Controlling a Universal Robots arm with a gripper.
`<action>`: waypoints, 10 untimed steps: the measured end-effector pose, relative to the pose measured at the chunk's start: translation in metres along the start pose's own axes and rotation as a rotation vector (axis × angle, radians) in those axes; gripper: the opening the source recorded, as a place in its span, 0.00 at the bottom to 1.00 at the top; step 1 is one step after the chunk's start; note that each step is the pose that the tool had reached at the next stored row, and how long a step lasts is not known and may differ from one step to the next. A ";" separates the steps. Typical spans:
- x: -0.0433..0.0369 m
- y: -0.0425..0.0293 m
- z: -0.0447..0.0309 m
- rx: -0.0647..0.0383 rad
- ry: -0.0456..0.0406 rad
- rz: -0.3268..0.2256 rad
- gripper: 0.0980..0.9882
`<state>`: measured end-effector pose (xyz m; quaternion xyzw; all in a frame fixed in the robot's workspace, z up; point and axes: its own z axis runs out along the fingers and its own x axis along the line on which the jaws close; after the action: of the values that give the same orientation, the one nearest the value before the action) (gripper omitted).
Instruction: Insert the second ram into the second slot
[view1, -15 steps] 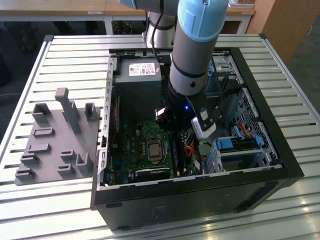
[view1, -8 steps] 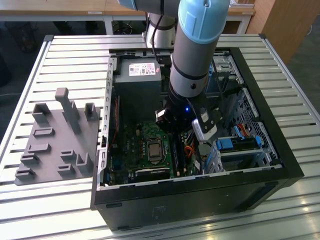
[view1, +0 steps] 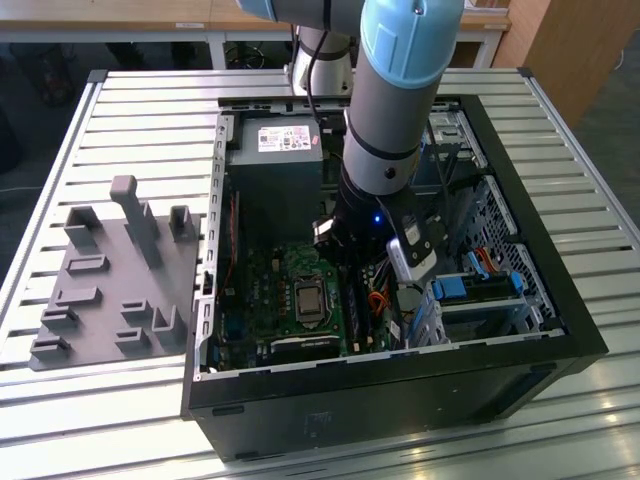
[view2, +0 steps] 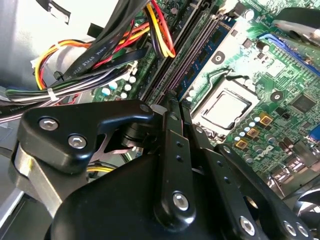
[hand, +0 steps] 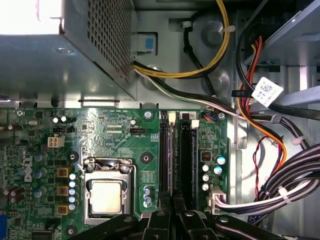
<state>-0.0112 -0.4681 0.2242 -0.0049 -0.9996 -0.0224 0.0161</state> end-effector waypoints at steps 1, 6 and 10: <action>-0.0002 0.0000 0.0001 0.000 0.0000 0.000 0.04; -0.0013 0.0000 0.0012 0.000 -0.0001 0.001 0.04; -0.0015 -0.0001 0.0028 0.000 -0.0001 0.002 0.04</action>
<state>-0.0099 -0.4681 0.2214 -0.0059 -0.9996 -0.0224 0.0161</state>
